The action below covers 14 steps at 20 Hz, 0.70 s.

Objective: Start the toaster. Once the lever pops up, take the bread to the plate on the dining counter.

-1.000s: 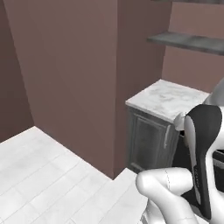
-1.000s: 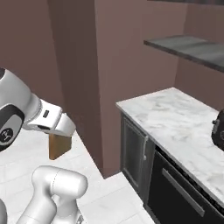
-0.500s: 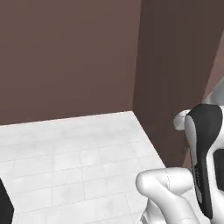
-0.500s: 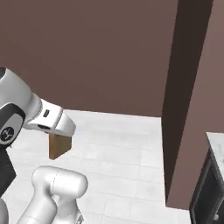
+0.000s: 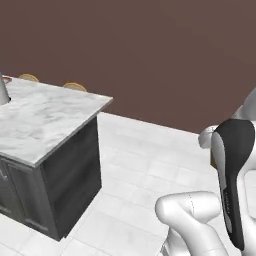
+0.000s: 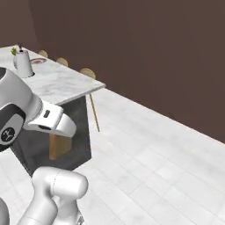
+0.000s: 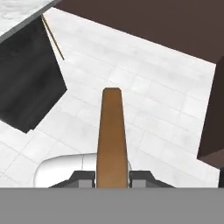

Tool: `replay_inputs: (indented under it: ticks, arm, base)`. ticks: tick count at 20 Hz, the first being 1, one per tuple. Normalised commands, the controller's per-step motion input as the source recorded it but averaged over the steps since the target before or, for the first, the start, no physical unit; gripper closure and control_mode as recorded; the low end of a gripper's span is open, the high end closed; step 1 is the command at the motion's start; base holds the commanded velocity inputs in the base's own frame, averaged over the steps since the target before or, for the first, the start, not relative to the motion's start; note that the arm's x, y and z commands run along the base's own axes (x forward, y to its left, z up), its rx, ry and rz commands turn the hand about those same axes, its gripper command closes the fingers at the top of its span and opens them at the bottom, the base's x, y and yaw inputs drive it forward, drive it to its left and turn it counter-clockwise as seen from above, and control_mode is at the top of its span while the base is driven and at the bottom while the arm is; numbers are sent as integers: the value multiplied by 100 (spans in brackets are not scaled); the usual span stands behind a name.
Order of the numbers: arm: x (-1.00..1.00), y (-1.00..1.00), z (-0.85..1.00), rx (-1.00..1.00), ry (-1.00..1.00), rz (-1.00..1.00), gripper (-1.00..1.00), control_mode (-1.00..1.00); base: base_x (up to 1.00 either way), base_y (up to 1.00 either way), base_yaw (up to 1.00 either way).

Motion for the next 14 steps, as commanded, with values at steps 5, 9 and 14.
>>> replay_inputs:
  ticks: [5,9,14]
  arm:
    - [0,0,0,0,0,0,100,100]
    - [0,0,0,0,0,0,100,100]
    - [0,0,0,0,0,0,100,100]
  base:
    - [0,1,93]
    - [3,0,89]
    - [19,-7,75]
